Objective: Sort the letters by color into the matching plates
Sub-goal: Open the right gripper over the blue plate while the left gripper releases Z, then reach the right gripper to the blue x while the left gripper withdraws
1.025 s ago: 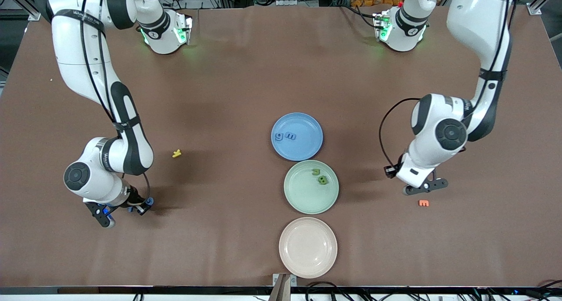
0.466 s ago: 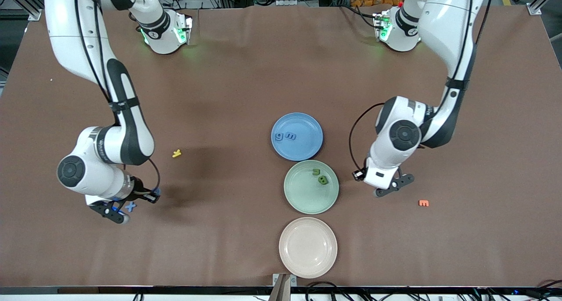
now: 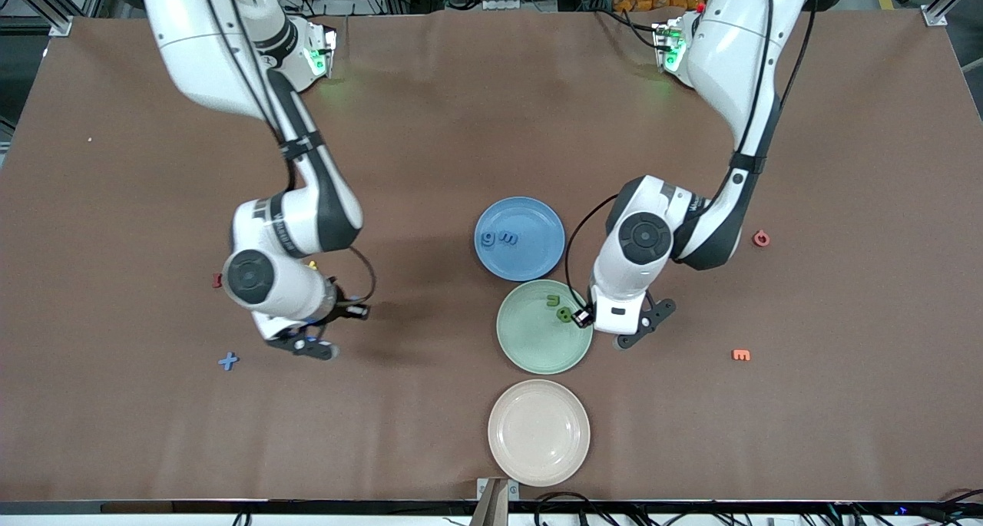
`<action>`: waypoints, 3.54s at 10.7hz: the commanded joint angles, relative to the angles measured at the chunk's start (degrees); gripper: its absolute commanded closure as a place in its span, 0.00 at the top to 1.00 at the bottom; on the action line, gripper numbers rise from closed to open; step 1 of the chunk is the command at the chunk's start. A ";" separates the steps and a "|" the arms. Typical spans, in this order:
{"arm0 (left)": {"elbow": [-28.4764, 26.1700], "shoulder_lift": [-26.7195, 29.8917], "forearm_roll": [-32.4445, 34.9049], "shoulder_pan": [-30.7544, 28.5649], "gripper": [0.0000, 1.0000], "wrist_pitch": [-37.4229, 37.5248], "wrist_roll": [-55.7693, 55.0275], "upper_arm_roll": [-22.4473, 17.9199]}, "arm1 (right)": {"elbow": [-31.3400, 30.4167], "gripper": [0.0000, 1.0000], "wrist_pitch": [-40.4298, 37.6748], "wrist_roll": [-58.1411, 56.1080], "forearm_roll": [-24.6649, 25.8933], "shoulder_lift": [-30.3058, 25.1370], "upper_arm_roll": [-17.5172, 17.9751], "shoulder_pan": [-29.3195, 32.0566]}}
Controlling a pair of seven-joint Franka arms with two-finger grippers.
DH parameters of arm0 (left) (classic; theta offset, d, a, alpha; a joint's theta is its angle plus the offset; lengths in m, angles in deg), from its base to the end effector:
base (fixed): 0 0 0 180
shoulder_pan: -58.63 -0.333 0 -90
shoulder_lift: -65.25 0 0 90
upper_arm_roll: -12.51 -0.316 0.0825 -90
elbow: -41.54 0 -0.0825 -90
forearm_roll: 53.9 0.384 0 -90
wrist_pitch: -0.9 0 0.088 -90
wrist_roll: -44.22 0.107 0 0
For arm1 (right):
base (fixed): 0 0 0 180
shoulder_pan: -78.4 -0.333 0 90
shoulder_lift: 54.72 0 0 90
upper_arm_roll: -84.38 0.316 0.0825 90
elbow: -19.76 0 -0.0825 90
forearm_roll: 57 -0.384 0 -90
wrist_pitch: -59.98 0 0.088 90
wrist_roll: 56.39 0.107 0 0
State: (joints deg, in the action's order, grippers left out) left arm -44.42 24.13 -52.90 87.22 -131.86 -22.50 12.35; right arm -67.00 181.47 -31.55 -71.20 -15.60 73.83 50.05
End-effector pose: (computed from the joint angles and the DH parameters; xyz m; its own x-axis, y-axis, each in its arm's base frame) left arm 0.6369 -0.3448 0.2533 0.7897 0.6111 0.0536 0.6062 -0.7908 0.0846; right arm 0.6599 0.2448 0.2607 0.9714 -0.2172 -0.0962 -0.2228 -0.9735 -0.0509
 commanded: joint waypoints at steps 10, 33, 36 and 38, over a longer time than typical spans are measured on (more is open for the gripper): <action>5.18 -6.70 -0.12 4.28 0.08 -0.04 -8.61 -0.89 | -0.78 0.30 -3.71 3.73 2.51 -1.33 4.65 -18.06; 4.92 7.00 0.32 -7.41 1.00 10.49 11.77 -1.60 | 10.65 1.00 0.45 3.47 -1.54 4.04 5.18 -17.54; 5.01 9.82 0.50 -8.99 1.00 13.14 14.16 -1.68 | 10.56 1.00 -8.70 -5.56 -1.09 2.72 -2.62 -16.05; 5.01 10.26 0.41 -10.57 1.00 13.93 13.98 -1.77 | 10.47 1.00 -9.60 -9.71 -1.09 2.01 -6.05 -12.89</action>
State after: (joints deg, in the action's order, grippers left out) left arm -38.25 32.79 -52.86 78.21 -119.13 -9.36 10.55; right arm -56.14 173.85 -36.90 -72.38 -11.84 70.40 33.97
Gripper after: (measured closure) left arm 0.000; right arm 0.000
